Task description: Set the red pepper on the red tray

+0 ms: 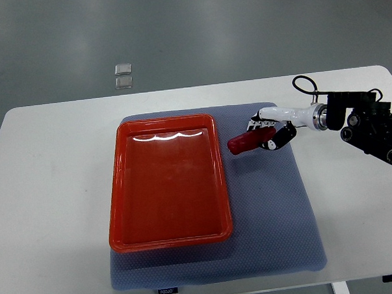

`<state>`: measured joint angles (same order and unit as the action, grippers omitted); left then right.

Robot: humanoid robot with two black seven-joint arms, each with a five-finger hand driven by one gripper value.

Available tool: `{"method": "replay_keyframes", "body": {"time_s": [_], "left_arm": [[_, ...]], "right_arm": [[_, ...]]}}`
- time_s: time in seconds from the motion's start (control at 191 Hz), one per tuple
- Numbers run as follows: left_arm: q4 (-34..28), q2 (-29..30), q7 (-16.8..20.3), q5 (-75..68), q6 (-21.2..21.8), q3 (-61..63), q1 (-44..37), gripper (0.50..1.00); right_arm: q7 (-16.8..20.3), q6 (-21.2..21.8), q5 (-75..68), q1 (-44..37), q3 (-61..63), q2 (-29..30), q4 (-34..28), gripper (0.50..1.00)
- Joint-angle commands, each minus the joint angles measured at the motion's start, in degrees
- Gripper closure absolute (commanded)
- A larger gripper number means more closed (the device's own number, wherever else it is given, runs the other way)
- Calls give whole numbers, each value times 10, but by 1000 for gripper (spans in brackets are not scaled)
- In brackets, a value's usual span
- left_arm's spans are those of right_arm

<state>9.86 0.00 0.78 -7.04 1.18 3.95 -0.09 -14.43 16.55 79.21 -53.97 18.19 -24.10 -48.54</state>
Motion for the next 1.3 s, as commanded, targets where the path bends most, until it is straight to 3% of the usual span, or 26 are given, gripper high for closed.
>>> {"method": "replay_keyframes", "body": {"time_s": [0.0,0.126,0.513,0.749,0.785,0.827,0.864,1.016,1.073,1.293], "left_arm": [[0,0,0,-1,0,0,0,500],[0,0,0,-1,0,0,0,500],[0,0,0,0,0,0,0,500],[0,0,0,0,0,0,0,500],[0,0,0,0,0,0,0,500],[0,0,0,0,0,0,0,500],[0,0,0,0,0,0,0,500],[0,0,0,0,0,0,0,500],[0,0,0,0,0,0,0,500],[0,0,0,-1,0,0,0,500]], "right_arm": [[-10,5,-19,-18,0,1,0,1000],[-17,7,-37,-42,0,19,-3,1000],[-12,16,-24,-75,-52,190,17,1000],[-11,14,-25,-62,-60,196,27,1000],[-12,14,-26,-59,-58,194,27,914],[-12,14,-26,-58,-55,193,27,869],[-11,14,-31,-58,-52,191,27,799],[-12,15,-36,-54,-51,180,27,671],[-12,15,-36,-54,-50,177,27,640],[-10,25,-89,-46,18,156,27,640]]}}
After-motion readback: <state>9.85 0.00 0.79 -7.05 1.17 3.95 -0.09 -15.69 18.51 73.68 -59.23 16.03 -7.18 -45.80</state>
